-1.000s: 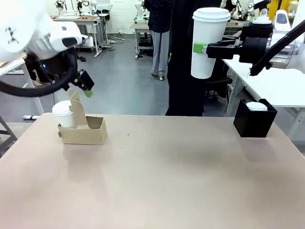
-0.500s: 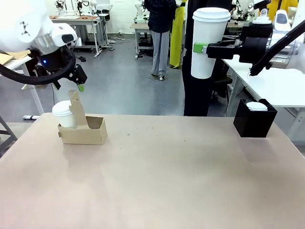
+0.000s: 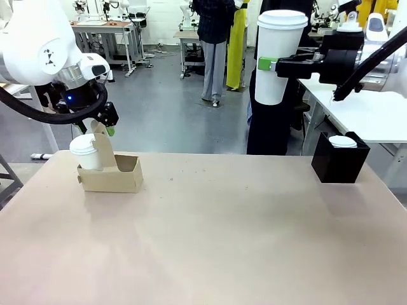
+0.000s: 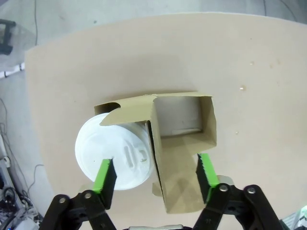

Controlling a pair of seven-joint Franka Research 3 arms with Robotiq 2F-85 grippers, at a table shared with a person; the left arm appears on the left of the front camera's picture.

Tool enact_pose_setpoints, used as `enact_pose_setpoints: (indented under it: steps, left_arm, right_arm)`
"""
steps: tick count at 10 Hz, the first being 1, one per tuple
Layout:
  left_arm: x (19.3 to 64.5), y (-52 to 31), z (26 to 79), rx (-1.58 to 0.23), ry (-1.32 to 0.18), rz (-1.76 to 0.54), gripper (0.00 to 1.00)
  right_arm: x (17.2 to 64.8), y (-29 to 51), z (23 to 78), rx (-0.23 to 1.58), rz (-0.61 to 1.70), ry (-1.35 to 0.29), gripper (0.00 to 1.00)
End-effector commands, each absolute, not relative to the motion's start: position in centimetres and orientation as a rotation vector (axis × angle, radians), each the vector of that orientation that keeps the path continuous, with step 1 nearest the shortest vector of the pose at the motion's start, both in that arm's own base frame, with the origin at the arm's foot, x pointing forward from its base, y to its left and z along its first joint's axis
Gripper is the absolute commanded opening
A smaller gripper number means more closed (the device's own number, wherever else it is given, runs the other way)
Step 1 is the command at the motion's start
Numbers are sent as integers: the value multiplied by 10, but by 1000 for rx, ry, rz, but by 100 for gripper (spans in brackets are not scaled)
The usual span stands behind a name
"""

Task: Pour a drink into a cup and package it in a carrier.
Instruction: Position the Cup Carrier in the center of the table.

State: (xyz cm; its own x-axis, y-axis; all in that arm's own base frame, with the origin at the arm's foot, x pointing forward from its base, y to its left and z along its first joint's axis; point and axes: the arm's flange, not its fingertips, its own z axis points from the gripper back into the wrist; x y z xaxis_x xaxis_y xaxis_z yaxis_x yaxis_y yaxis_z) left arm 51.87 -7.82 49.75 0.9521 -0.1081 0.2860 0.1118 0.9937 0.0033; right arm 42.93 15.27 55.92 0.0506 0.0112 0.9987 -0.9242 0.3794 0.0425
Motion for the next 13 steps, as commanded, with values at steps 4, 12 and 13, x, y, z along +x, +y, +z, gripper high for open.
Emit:
enact_pose_setpoints:
  steps: [4, 12, 13]
  left_arm:
    - [520, -81, 506, -1, -307, -88, 12]
    - [520, -81, 502, -12, -300, -105, 0]
    - [520, -81, 502, -12, -300, -105, 0]
  right_arm:
    - [428, 154, 562, 930, 899, -1325, 81]
    - [428, 154, 562, 930, 899, -1325, 81]
    - [428, 154, 562, 930, 899, -1325, 81]
